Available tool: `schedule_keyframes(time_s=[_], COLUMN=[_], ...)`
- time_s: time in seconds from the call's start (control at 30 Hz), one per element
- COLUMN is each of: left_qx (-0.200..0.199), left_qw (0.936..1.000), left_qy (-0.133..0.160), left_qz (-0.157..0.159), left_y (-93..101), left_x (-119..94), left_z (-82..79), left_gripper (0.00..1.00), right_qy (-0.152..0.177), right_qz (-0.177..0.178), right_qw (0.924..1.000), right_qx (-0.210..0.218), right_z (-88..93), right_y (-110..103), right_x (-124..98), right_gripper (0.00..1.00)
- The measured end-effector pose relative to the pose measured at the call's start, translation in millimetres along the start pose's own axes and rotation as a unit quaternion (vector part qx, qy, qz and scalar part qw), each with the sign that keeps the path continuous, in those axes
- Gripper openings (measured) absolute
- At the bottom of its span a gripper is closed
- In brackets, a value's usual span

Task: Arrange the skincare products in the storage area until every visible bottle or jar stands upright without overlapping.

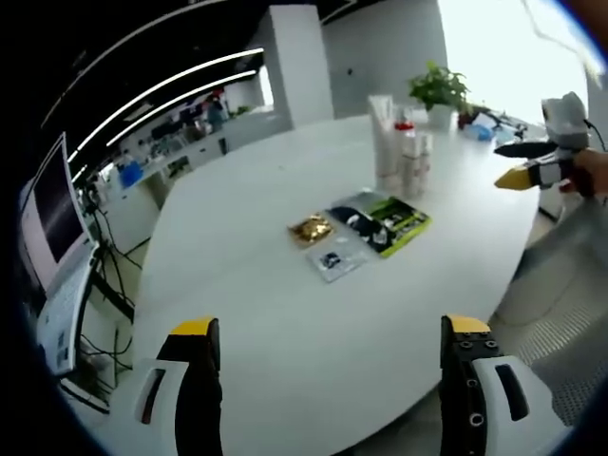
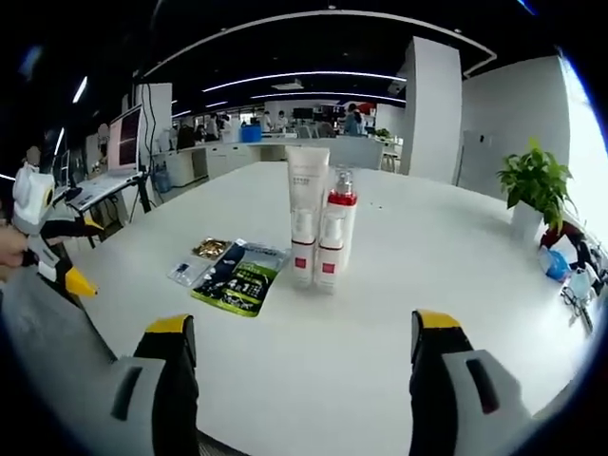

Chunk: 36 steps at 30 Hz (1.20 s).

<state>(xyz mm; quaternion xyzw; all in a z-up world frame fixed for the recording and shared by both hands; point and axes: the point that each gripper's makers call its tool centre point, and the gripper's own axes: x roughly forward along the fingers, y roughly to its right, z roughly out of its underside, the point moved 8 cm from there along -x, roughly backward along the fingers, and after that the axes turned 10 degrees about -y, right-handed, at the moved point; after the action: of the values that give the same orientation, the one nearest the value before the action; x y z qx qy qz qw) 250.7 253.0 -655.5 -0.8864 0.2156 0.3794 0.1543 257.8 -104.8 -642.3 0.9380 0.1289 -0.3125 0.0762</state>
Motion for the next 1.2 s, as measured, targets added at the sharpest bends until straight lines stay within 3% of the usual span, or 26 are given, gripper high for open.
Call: schedule_keyframes(time_s=[0.27,1.2], left_qx=[-0.028,-0.037], left_qw=[0.9995,0.9991], left_qy=[0.009,0.012], left_qz=[-0.014,-0.015], left_y=[-7.8,-9.0], left_x=[-1.5,-1.6], left_z=[-0.7,-0.7], left_gripper=[0.94,0.94], right_qy=[0.000,0.007], right_qz=[-0.006,-0.007], right_qw=[1.0000,0.9998], right_qx=[0.003,-0.019], right_z=[2.0,-1.8], right_y=[0.5,-6.7], right_x=[2.1,-0.8], right_gripper=[0.94,0.94])
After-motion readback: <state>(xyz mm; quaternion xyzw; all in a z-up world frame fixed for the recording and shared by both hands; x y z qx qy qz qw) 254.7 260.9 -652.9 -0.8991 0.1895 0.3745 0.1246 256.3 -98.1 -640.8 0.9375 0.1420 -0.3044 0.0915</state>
